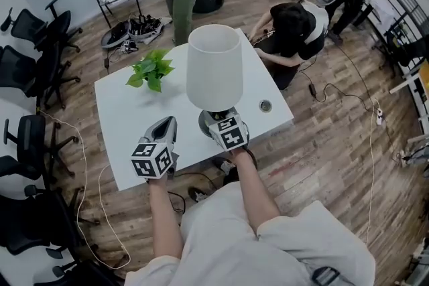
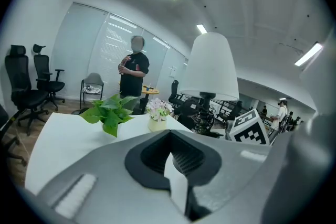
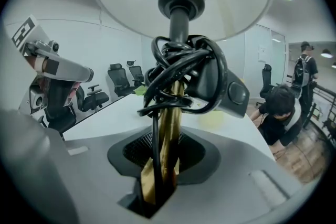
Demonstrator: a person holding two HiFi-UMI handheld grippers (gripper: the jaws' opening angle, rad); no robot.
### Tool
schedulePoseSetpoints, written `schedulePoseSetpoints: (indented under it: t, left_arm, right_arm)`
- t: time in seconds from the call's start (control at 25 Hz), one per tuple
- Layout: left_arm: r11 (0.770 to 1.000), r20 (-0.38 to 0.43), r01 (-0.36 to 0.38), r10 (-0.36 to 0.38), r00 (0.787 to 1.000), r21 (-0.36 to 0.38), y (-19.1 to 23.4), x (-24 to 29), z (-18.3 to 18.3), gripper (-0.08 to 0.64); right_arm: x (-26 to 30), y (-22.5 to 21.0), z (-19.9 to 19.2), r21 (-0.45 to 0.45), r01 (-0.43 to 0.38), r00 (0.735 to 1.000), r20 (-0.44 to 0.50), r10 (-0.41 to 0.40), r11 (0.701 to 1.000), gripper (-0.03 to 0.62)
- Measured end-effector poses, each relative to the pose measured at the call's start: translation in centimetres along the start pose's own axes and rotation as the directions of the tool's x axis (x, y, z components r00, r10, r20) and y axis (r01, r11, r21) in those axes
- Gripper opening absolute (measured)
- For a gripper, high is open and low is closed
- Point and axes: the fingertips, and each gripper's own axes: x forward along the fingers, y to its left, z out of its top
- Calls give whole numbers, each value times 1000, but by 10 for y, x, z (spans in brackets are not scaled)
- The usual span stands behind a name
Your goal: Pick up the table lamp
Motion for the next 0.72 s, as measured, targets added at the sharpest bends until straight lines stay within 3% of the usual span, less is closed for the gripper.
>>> schedulePoseSetpoints:
  t: [0.72]
  left_arm:
    - [997,-57,72,-71,996,10,-18,-14,-44,0]
  right_arm:
    - [-39,21,-30,78,57,998,-6,-57,995,140]
